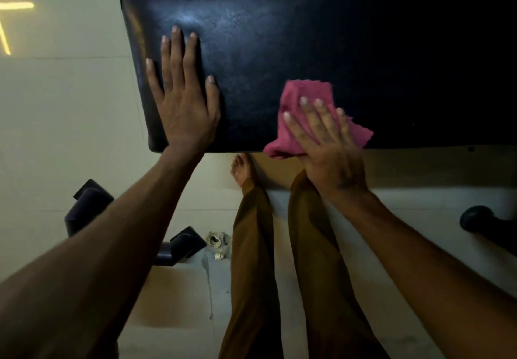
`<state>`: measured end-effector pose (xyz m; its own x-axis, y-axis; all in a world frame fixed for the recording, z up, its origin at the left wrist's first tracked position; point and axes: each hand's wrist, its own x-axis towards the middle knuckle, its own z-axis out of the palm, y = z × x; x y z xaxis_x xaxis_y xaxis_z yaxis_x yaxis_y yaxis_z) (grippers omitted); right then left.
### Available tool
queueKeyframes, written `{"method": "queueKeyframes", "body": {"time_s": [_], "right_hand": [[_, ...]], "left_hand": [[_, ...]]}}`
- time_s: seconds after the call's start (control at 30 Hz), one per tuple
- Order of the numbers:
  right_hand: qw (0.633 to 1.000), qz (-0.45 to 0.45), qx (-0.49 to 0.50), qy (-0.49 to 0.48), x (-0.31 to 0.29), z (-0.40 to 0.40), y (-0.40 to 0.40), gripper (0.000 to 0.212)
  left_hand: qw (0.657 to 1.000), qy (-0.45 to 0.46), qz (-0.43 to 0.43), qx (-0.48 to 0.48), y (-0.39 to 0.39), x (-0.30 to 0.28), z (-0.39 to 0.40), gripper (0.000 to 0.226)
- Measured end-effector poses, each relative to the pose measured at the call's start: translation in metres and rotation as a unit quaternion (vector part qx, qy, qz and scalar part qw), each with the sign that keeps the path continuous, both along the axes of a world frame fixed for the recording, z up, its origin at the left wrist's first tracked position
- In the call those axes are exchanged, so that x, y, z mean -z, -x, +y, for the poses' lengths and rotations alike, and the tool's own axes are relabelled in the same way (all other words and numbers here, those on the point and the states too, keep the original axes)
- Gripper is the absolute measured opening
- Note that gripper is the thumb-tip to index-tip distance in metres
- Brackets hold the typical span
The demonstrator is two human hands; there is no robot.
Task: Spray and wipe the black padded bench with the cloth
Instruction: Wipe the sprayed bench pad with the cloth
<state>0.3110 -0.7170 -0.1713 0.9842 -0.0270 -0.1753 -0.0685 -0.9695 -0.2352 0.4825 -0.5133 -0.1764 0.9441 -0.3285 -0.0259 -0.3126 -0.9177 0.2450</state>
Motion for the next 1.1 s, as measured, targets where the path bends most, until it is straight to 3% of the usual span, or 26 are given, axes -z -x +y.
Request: {"method": "queueKeyframes", "body": {"time_s": [0.13, 0.2, 0.27, 0.33, 0.4, 0.43, 0.5, 0.57, 0.6, 0.63, 0.7, 0.77, 0.8, 0.87, 0.97, 1.03, 1.1], "right_hand": [[0.969, 0.004, 0.248, 0.017, -0.010, -0.001, -0.003, 0.057], [0.951, 0.014, 0.308, 0.018, -0.010, 0.024, -0.018, 0.056], [0.974, 0.030, 0.224, 0.030, -0.005, 0.030, -0.022, 0.058], [0.999, 0.023, 0.013, 0.036, -0.002, 0.002, -0.021, 0.062], [0.992, -0.007, -0.118, 0.039, 0.003, -0.042, -0.022, 0.067], [0.994, -0.008, -0.100, 0.034, 0.004, -0.056, -0.020, 0.068], [0.995, -0.002, 0.096, 0.031, -0.002, -0.053, -0.016, 0.062], [0.952, 0.010, 0.304, 0.036, -0.009, -0.017, -0.018, 0.060], [0.945, 0.022, 0.323, 0.034, -0.012, 0.001, -0.021, 0.061], [0.961, 0.034, 0.273, 0.027, -0.014, 0.015, -0.021, 0.062], [0.997, 0.030, 0.066, 0.020, -0.005, 0.019, -0.011, 0.061], [0.999, -0.006, -0.027, 0.019, 0.003, -0.009, 0.000, 0.060], [1.000, -0.010, 0.002, 0.019, 0.006, -0.020, 0.009, 0.067], [0.983, -0.008, 0.179, 0.028, 0.004, -0.026, 0.021, 0.068], [0.915, -0.004, 0.404, -0.004, -0.003, 0.009, 0.010, 0.058], [0.932, 0.018, 0.362, -0.010, -0.003, 0.026, 0.002, 0.060], [0.979, 0.044, 0.200, 0.009, 0.000, 0.013, 0.015, 0.070]], "left_hand": [[1.000, 0.008, 0.016, -0.009, 0.000, -0.003, 0.000, 0.061], [1.000, 0.009, 0.017, -0.007, 0.001, -0.003, -0.002, 0.062], [1.000, 0.016, 0.022, -0.011, 0.001, -0.002, -0.001, 0.062], [0.999, 0.020, 0.023, -0.015, 0.001, -0.003, -0.001, 0.062], [0.999, 0.022, 0.028, -0.014, 0.000, -0.005, -0.002, 0.062], [0.999, 0.023, 0.035, -0.016, 0.000, -0.006, -0.004, 0.063], [0.998, 0.023, 0.048, -0.025, 0.001, -0.009, -0.006, 0.063], [0.998, 0.021, 0.053, -0.032, 0.002, -0.010, -0.008, 0.063], [0.998, 0.019, 0.054, -0.035, 0.003, -0.010, -0.010, 0.063], [0.998, 0.015, 0.054, -0.039, 0.003, -0.009, -0.010, 0.064], [0.998, 0.008, 0.056, -0.041, 0.003, -0.009, -0.009, 0.064], [0.998, 0.012, 0.061, -0.032, 0.001, -0.008, -0.008, 0.063], [0.998, 0.015, 0.063, -0.026, 0.000, -0.008, -0.007, 0.063], [0.998, 0.012, 0.062, -0.021, 0.000, -0.009, -0.006, 0.063], [0.997, 0.007, 0.066, -0.027, 0.001, -0.011, -0.009, 0.063], [0.997, 0.008, 0.073, -0.037, 0.002, -0.013, -0.014, 0.064], [0.997, 0.001, 0.073, -0.019, 0.005, -0.016, -0.021, 0.064]]}}
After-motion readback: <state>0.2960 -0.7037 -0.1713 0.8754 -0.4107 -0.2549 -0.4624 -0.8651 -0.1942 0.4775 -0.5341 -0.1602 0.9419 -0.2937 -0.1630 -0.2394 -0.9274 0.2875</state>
